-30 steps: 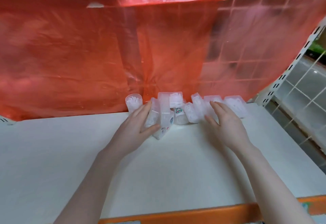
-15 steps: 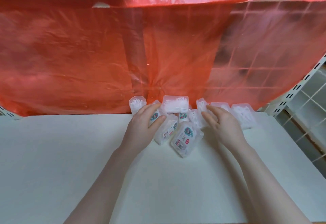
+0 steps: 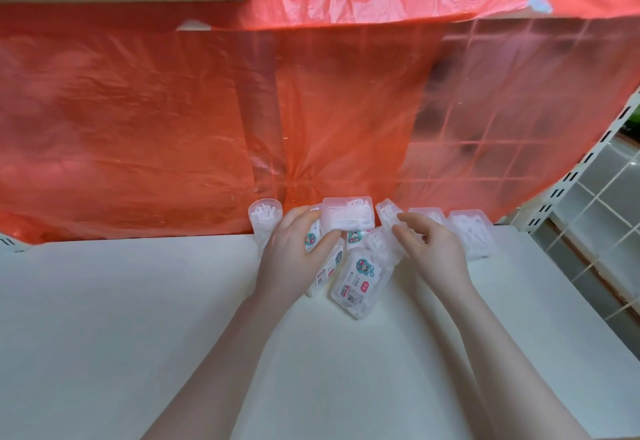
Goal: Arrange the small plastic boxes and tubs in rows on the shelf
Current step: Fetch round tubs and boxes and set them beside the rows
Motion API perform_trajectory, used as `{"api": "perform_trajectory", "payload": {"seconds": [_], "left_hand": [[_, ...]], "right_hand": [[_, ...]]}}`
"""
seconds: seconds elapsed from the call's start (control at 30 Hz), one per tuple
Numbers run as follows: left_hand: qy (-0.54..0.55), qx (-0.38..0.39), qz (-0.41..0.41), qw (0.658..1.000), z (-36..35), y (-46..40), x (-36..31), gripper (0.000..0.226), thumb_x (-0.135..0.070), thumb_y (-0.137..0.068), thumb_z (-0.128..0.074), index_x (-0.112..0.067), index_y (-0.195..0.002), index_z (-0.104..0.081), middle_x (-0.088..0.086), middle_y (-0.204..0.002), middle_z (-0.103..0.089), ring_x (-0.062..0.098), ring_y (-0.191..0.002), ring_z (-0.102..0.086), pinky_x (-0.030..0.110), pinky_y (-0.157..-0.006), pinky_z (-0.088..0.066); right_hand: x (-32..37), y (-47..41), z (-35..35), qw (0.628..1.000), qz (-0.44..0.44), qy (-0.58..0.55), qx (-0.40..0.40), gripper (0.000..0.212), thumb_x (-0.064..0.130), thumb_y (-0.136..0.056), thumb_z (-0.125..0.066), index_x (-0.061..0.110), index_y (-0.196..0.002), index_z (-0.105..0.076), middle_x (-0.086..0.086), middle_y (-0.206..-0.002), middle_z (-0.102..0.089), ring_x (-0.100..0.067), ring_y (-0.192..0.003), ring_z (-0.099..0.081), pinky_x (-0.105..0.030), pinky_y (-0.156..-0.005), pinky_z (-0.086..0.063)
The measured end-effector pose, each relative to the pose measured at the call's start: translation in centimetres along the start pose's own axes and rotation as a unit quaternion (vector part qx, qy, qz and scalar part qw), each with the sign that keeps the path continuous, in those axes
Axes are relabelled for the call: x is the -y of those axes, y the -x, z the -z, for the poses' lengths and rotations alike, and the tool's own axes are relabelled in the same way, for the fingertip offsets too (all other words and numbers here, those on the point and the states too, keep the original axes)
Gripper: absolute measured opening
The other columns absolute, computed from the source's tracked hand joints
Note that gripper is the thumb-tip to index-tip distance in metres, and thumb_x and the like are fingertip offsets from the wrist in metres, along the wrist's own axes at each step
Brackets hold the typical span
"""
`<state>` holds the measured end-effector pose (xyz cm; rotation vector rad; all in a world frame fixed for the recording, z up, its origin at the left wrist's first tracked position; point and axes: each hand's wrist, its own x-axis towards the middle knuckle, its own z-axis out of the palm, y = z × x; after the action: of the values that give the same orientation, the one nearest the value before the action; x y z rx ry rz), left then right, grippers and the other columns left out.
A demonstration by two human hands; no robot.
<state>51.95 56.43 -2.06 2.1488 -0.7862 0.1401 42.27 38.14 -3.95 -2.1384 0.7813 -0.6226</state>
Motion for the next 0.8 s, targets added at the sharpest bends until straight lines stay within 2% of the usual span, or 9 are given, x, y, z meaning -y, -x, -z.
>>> {"api": "perform_trajectory", "payload": {"seconds": [0.1, 0.23, 0.33, 0.4, 0.47, 0.63, 0.73, 0.8], "left_hand": [[-0.011, -0.007, 0.021, 1.000, -0.2, -0.6, -0.2, 0.043, -0.031, -0.084, -0.066, -0.017, -0.124, -0.059, -0.006, -0.137, -0.046, 0.009, -0.127, -0.040, 0.015, -0.092, -0.027], [-0.044, 0.010, 0.064, 0.997, -0.3, -1.0, -0.1, 0.060, -0.029, -0.083, -0.063, -0.014, -0.138, -0.044, 0.002, -0.150, -0.030, 0.016, -0.139, -0.026, 0.029, -0.106, -0.027], [-0.094, 0.034, 0.088, 0.991, 0.0, -1.3, 0.1, 0.063, -0.036, -0.083, -0.058, -0.018, -0.140, -0.040, 0.005, -0.145, -0.036, 0.024, -0.132, -0.034, 0.037, -0.101, -0.034], [-0.105, 0.045, 0.095, 0.989, 0.3, -1.4, 0.2, 0.063, -0.037, -0.083, -0.058, -0.021, -0.141, -0.039, 0.005, -0.136, -0.045, 0.026, -0.124, -0.043, 0.035, -0.094, -0.038], [-0.100, 0.050, 0.097, 0.989, 0.6, -1.5, 0.4, 0.061, -0.037, -0.084, -0.059, -0.024, -0.140, -0.040, 0.005, -0.131, -0.051, 0.026, -0.119, -0.047, 0.034, -0.091, -0.039], [-0.081, 0.054, 0.093, 0.991, 0.8, -1.6, 0.6, 0.062, -0.043, -0.084, -0.062, -0.029, -0.140, -0.039, 0.002, -0.133, -0.049, 0.023, -0.122, -0.045, 0.032, -0.092, -0.038], [-0.069, 0.052, 0.094, 0.992, 0.9, -1.6, 0.7, 0.063, -0.047, -0.084, -0.061, -0.029, -0.140, -0.040, 0.001, -0.134, -0.049, 0.022, -0.123, -0.044, 0.032, -0.092, -0.037], [-0.069, 0.054, 0.095, 0.992, 1.0, -1.7, 0.8, 0.063, -0.048, -0.084, -0.060, -0.029, -0.140, -0.039, 0.000, -0.136, -0.048, 0.021, -0.124, -0.043, 0.032, -0.092, -0.037]], "right_hand": [[0.1, -0.4, -0.4, 1.000, -0.007, 0.010, -0.002, 0.034, 0.031, -0.086, -0.060, 0.020, -0.118, -0.062, 0.006, -0.118, -0.064, -0.011, -0.109, -0.056, -0.023, -0.083, -0.036], [-0.1, 0.4, -0.8, 1.000, 0.000, -0.005, 0.003, 0.034, 0.026, -0.085, -0.062, 0.022, -0.119, -0.063, 0.006, -0.121, -0.063, -0.013, -0.112, -0.055, -0.023, -0.085, -0.036], [-0.2, 0.9, -0.9, 1.000, 0.012, -0.024, -0.001, 0.031, 0.023, -0.085, -0.063, 0.023, -0.116, -0.065, 0.007, -0.120, -0.063, -0.007, -0.108, -0.053, -0.020, -0.085, -0.034], [0.0, 0.7, -0.9, 1.000, 0.014, -0.027, 0.006, 0.031, 0.023, -0.085, -0.063, 0.024, -0.116, -0.065, 0.007, -0.120, -0.062, -0.003, -0.103, -0.050, -0.020, -0.083, -0.033], [0.4, 0.3, -0.8, 0.999, 0.017, -0.019, 0.019, 0.032, 0.024, -0.086, -0.063, 0.025, -0.118, -0.064, 0.007, -0.121, -0.063, -0.006, -0.103, -0.052, -0.020, -0.082, -0.034], [1.3, -1.0, -0.7, 0.998, 0.020, -0.031, 0.047, 0.031, 0.023, -0.087, -0.063, 0.024, -0.118, -0.063, 0.005, -0.111, -0.066, -0.015, -0.105, -0.057, -0.027, -0.086, -0.042], [1.6, -1.6, -0.6, 0.996, 0.013, -0.065, 0.062, 0.028, 0.015, -0.087, -0.062, 0.023, -0.113, -0.065, 0.006, -0.104, -0.064, -0.017, -0.103, -0.057, -0.038, -0.089, -0.048], [1.7, -1.9, -0.6, 0.994, 0.009, -0.086, 0.073, 0.026, 0.010, -0.086, -0.062, 0.023, -0.108, -0.065, 0.005, -0.102, -0.064, -0.018, -0.102, -0.057, -0.039, -0.090, -0.048]]}}
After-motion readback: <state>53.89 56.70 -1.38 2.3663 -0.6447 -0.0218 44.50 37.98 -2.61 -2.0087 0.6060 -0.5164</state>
